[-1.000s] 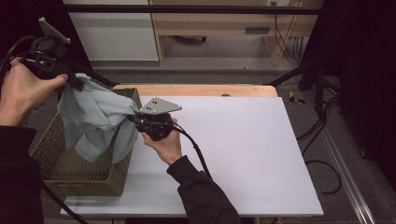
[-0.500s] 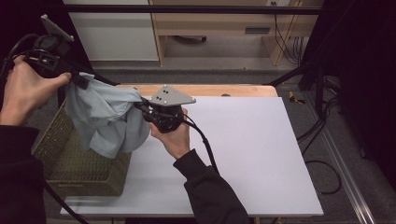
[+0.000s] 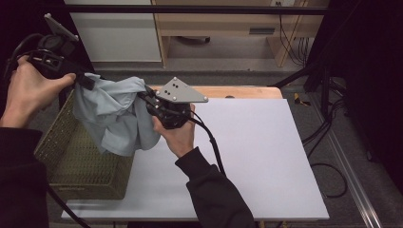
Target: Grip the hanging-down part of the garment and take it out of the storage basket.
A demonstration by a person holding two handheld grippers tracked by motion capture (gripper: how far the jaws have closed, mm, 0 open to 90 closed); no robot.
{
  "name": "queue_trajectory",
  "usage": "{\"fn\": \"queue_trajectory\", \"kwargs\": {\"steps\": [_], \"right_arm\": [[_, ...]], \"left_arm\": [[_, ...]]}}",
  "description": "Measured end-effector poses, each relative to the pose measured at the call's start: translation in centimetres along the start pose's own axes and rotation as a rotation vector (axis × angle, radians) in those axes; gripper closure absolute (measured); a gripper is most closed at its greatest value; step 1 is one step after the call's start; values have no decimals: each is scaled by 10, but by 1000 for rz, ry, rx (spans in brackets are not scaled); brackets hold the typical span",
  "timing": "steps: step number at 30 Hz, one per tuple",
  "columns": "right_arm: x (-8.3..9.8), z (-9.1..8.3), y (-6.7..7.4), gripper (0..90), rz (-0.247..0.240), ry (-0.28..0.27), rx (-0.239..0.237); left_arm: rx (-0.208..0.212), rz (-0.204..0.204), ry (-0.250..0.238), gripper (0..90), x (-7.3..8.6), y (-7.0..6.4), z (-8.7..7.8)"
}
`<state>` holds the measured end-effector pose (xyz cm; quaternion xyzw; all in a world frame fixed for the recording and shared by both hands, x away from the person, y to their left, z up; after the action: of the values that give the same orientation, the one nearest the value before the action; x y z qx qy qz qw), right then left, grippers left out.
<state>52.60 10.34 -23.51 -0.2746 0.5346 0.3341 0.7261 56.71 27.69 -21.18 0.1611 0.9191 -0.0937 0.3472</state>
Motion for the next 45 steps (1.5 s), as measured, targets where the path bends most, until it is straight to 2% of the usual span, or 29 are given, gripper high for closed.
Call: {"fn": "queue_trajectory", "kwargs": {"steps": [7,15,19,22,23,24,28,29,30,31,32,33,34,36,37,38,40,41,43,44,45], "right_arm": [[-20,0,0,864,-7,-62,15],[-32,-1,-1,864,-9,-75,11],[-28,-4,-3,864,-17,-60,9],[-16,-7,-4,862,-3,-29,2],[-3,-11,-6,860,7,0,1],[-3,-11,-6,860,7,0,1],[33,-20,-9,857,42,63,-3],[51,-25,-10,854,60,96,-4],[51,-25,-10,854,60,96,-4],[69,-29,-11,850,70,131,-8],[69,-29,-11,850,70,131,-8],[85,-33,-10,846,77,166,-7],[85,-33,-10,846,77,166,-7],[105,-38,-9,832,87,199,-12],[105,-38,-9,832,87,199,-12],[117,-41,-6,800,108,223,-26],[123,-42,-5,769,101,238,-31],[133,-45,0,717,104,270,-39],[137,-46,2,687,107,278,-46],[141,-50,5,616,111,291,-57],[141,-50,5,616,111,291,-57]], "left_arm": [[22,8,-14,838,-4,-7,-2],[29,16,-19,838,-7,-14,-1],[22,24,-12,838,-6,-15,1],[14,30,0,838,-3,-15,4],[9,30,4,838,-2,-14,6],[9,30,4,838,-2,-14,6],[1,30,15,838,1,-12,11],[-1,30,22,838,3,-12,14],[-1,30,22,838,3,-12,14],[-1,32,24,838,4,-12,15],[2,31,25,838,4,-12,16],[6,31,27,838,6,-12,19],[6,31,27,838,6,-12,19],[9,33,31,838,8,-13,21],[11,36,34,838,8,-13,22],[11,37,37,838,9,-14,23],[13,39,39,838,9,-15,25],[17,42,40,838,10,-16,26],[17,43,41,838,11,-17,27],[19,43,41,838,11,-17,27],[18,43,41,838,11,-18,28]]}}
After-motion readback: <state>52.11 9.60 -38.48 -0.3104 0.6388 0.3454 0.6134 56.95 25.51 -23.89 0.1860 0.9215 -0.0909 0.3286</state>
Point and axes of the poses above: each handheld gripper's, and its own axes: z roughly forward along the jaws, x roughly out of its underside, y roughly to its left, the point moved 9 cm from there along z, roughly forward along the jaws, and after that the axes turned 13 degrees about -y, right-handed, at the moved point
